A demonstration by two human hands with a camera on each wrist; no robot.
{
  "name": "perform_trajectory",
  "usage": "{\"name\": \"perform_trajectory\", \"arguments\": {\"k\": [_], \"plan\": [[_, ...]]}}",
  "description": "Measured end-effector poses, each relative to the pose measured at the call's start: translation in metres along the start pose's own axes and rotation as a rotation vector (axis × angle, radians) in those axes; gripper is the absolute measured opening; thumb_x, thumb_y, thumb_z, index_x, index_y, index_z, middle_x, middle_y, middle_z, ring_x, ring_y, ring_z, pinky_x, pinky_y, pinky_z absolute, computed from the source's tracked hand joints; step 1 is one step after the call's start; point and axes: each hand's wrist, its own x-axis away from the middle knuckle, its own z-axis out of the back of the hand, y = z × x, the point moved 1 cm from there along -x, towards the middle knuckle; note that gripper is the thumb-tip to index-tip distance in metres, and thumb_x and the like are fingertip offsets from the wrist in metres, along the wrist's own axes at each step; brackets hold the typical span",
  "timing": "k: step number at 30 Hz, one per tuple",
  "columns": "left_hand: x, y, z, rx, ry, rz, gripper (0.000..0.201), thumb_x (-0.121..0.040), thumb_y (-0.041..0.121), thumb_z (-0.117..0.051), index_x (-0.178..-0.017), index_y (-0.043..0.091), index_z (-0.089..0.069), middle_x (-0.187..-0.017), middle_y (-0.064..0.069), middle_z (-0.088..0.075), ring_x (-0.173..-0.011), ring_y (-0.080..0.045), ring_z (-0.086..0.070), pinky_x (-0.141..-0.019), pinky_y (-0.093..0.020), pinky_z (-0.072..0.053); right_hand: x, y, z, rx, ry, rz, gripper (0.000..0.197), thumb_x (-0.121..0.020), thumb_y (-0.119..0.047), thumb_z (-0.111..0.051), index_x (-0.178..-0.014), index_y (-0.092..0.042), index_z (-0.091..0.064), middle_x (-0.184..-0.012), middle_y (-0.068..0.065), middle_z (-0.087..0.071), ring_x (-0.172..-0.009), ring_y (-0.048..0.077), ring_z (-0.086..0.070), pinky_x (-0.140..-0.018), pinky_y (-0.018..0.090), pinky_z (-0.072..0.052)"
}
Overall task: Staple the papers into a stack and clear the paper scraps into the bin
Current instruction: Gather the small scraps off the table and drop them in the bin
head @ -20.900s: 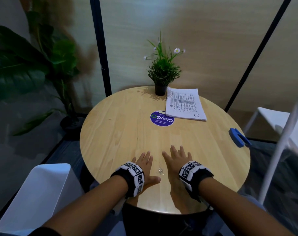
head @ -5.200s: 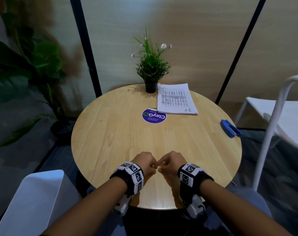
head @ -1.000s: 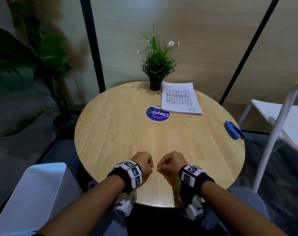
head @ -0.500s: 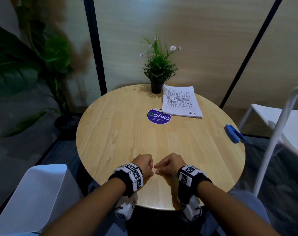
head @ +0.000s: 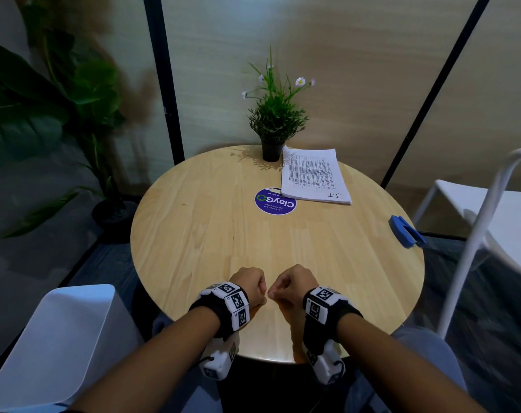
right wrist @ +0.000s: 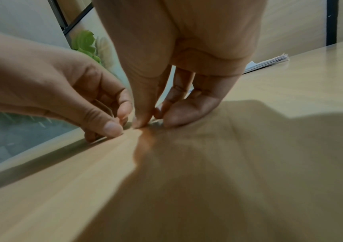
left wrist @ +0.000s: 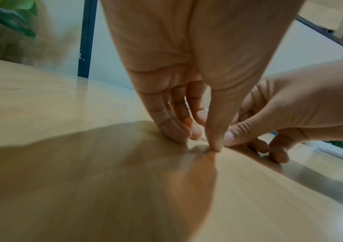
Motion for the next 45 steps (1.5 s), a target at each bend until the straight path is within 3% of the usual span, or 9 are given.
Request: {"name": "perform_trajectory", "arguments": {"k": [5,8,13,17,20,22,25,32,45], "plan": [[0.002,0.0,0.0,-0.017,-0.007,0.009,0.033,-0.078,0.013,-0.069,-0.061,0.026,-0.044,-0.086,0.001,-0.057,-0.094,-0.025,-0.063,-0.078,-0.029,-0.048,0.002,-0.004,-0.006,0.085,0.015,0.023,0.028,-0.08,-0.016,-0.069,-0.058,-0.028,-0.058,-0.076,-0.001,-0.068,-0.076,0.012,-0.062,-0.077,0.027,-0.052],[0.003,-0.002,0.0,-0.024,-0.006,0.023,0.033,-0.079,0.013,-0.067,-0.061,0.027,-0.043,-0.079,0.005,-0.054,-0.086,-0.022,-0.06,-0.076,-0.028,-0.046,0.003,-0.006,-0.009,0.158,-0.013,0.044,0.03,-0.085,-0.014,-0.059,-0.06,-0.029,-0.053,-0.076,-0.005,-0.064,-0.079,0.014,-0.06,-0.074,0.024,-0.048],[0.005,-0.006,0.003,-0.04,-0.001,0.031,0.034,-0.081,0.013,-0.066,-0.06,0.027,-0.042,-0.081,0.004,-0.053,-0.097,-0.025,-0.062,-0.076,-0.027,-0.044,0.007,-0.01,-0.015,0.286,-0.043,0.083,0.008,-0.089,-0.015,-0.051,-0.082,-0.019,-0.054,-0.107,0.009,-0.06,-0.086,0.02,-0.054,-0.083,0.03,-0.045],[0.005,-0.009,0.005,-0.045,0.005,0.038,0.034,-0.081,0.014,-0.066,-0.061,0.027,-0.042,-0.095,-0.005,-0.061,-0.099,-0.025,-0.062,-0.076,-0.027,-0.044,0.004,-0.004,-0.01,0.178,-0.011,0.069,0.009,-0.088,-0.014,-0.048,-0.084,-0.016,-0.055,-0.1,0.009,-0.062,-0.093,0.026,-0.06,-0.083,0.032,-0.047],[0.003,-0.011,0.006,-0.031,-0.001,0.028,0.027,-0.082,0.014,-0.066,-0.065,0.025,-0.049,-0.092,-0.003,-0.058,-0.101,-0.026,-0.062,-0.079,-0.027,-0.045,0.002,0.004,0.001,0.044,0.021,0.048,0.02,-0.089,-0.01,-0.046,-0.073,-0.021,-0.051,-0.09,0.001,-0.062,-0.086,0.018,-0.057,-0.076,0.025,-0.042],[0.001,-0.009,0.007,-0.033,-0.002,0.009,0.003,-0.083,0.014,-0.066,-0.083,0.016,-0.063,-0.101,-0.007,-0.063,-0.103,-0.025,-0.061,-0.083,-0.029,-0.046,0.002,0.01,0.008,0.022,0.022,0.031,0.022,-0.089,-0.01,-0.046,-0.072,-0.023,-0.049,-0.087,-0.001,-0.06,-0.084,0.015,-0.055,-0.074,0.022,-0.04],[-0.004,-0.008,0.005,-0.038,0.011,-0.016,0.018,-0.082,0.016,-0.067,-0.099,0.011,-0.067,-0.111,-0.007,-0.065,-0.102,-0.025,-0.061,-0.081,-0.027,-0.045,0.003,0.016,0.01,0.035,0.002,0.024,0.021,-0.09,-0.01,-0.047,-0.073,-0.023,-0.049,-0.086,-0.001,-0.058,-0.083,0.015,-0.054,-0.074,0.022,-0.039],[-0.014,0.002,0.008,-0.098,-0.013,-0.124,0.024,-0.081,0.017,-0.071,-0.105,0.015,-0.069,-0.112,-0.006,-0.066,-0.104,-0.021,-0.061,-0.088,-0.03,-0.048,0.0,0.021,0.005,0.032,0.021,0.044,0.011,-0.089,-0.014,-0.051,-0.081,-0.02,-0.056,-0.082,-0.005,-0.059,-0.081,0.013,-0.055,-0.073,0.022,-0.04],[-0.012,0.009,0.008,-0.185,-0.088,-0.186,0.021,-0.083,0.018,-0.068,-0.104,0.012,-0.068,-0.111,-0.007,-0.065,-0.104,-0.023,-0.059,-0.082,-0.027,-0.045,0.002,0.02,0.007,-0.021,0.029,0.035,0.012,-0.089,-0.013,-0.052,-0.081,-0.02,-0.057,-0.085,-0.002,-0.061,-0.083,0.014,-0.055,-0.074,0.023,-0.04]]}}
